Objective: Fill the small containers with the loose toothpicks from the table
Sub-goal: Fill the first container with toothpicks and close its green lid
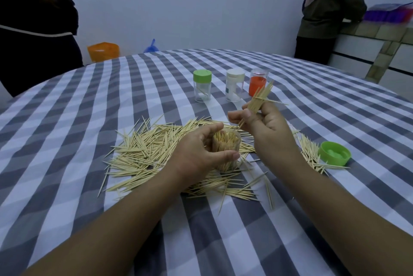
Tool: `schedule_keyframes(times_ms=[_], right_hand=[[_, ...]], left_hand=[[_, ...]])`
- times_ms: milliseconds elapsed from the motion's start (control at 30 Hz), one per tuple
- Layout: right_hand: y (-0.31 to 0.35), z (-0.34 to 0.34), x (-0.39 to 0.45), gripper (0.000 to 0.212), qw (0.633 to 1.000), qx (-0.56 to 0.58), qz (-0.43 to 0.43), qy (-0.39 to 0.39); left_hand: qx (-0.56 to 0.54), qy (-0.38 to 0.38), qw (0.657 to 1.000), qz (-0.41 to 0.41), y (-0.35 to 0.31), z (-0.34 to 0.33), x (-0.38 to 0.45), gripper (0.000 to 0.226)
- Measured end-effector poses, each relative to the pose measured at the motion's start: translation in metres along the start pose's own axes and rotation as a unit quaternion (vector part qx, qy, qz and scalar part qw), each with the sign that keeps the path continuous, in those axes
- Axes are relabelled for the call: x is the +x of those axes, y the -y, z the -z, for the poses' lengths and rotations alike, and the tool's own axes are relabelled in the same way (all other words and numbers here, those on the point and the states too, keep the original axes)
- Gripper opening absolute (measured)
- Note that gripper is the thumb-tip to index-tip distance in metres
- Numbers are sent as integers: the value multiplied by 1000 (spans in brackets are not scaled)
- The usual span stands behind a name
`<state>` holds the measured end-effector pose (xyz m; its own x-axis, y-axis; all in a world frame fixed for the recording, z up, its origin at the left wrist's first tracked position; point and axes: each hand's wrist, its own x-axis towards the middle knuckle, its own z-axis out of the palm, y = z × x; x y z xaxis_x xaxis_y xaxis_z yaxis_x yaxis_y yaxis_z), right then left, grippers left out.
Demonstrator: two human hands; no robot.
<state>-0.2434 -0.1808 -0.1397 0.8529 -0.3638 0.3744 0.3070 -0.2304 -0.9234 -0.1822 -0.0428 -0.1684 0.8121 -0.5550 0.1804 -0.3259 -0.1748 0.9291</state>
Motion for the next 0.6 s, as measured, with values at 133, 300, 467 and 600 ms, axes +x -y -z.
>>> schedule_keyframes(times_ms=[133, 300, 467, 600], right_hand=[[-5, -1, 0, 7, 993, -88, -61, 43], [-4, 2, -1, 14, 985, -124, -94, 69], [-3, 4, 1, 14, 991, -110, -71, 30], [-5, 6, 2, 3, 993, -116, -34, -8]], left_hand=[[-2, 3, 1000, 0, 3, 1, 0, 87], [-15, 5, 1000, -4, 4, 1, 1, 88], [-11, -1, 1000, -4, 4, 0, 1, 91], [5, -1, 1000, -9, 2, 1, 0, 89]])
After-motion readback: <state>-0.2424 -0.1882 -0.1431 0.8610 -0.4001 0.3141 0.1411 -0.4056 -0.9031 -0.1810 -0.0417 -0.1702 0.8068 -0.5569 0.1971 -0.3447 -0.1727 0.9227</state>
